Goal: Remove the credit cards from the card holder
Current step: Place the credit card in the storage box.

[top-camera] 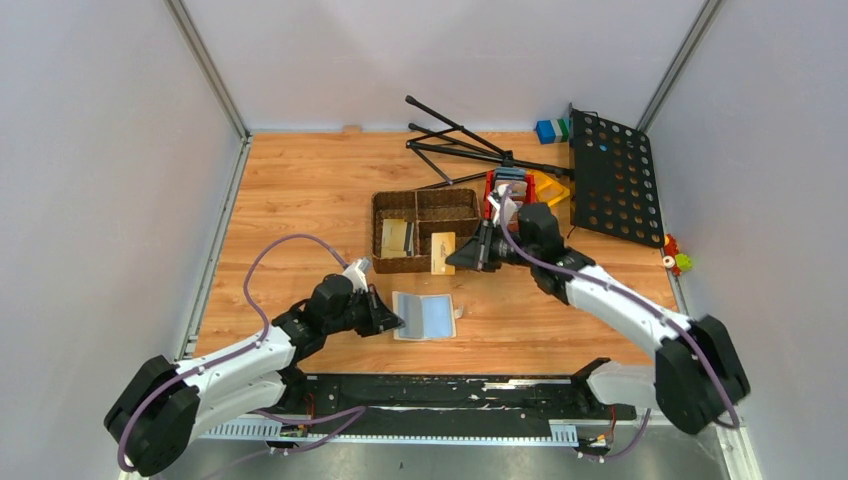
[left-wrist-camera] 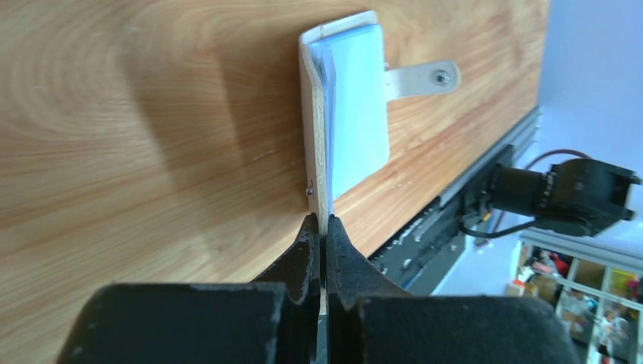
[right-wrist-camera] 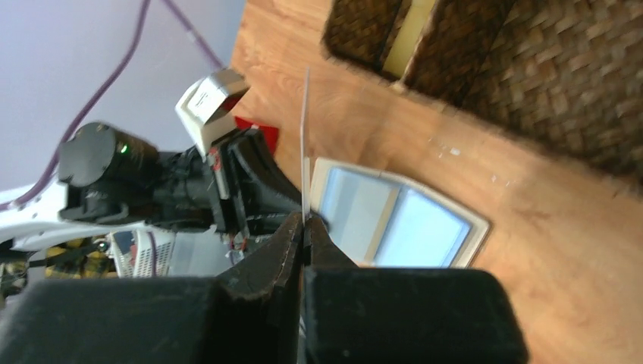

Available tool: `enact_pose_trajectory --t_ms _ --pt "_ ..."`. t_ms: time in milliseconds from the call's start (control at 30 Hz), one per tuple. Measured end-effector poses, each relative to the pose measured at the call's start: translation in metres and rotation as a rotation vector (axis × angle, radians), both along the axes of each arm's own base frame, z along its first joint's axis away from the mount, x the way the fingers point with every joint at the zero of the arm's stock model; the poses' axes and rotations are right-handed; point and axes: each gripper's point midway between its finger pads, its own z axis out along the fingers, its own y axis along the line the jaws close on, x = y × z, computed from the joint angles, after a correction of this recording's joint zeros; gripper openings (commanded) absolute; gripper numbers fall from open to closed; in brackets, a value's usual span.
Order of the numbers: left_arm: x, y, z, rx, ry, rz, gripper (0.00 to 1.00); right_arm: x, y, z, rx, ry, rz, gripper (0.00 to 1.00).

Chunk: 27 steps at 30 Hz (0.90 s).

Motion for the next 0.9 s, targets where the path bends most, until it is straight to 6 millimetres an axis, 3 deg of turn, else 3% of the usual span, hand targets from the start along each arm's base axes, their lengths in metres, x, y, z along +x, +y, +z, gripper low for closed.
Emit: enact_pose_trajectory --t_ms 200,600,700,900 --pt "0.005 0.015 -0.009 0.111 -0.013 0.034 0.0 0.046 0.031 -0.018 -0.088 0.028 0.021 0.0" --pt "0.015 0.029 -0.012 0.191 -0.08 0.076 0.0 0.1 0.091 -0.04 -0.159 -0.002 0.057 0.02" --pt "0.016 0.032 -0.01 0.201 -0.101 0.079 0.0 0.105 0.099 -0.05 -0.179 0.004 0.059 0.12" --pt "0.016 0.036 -0.009 0.22 -0.132 0.071 0.0 0.115 0.105 -0.06 -0.213 -0.013 0.047 0.48"
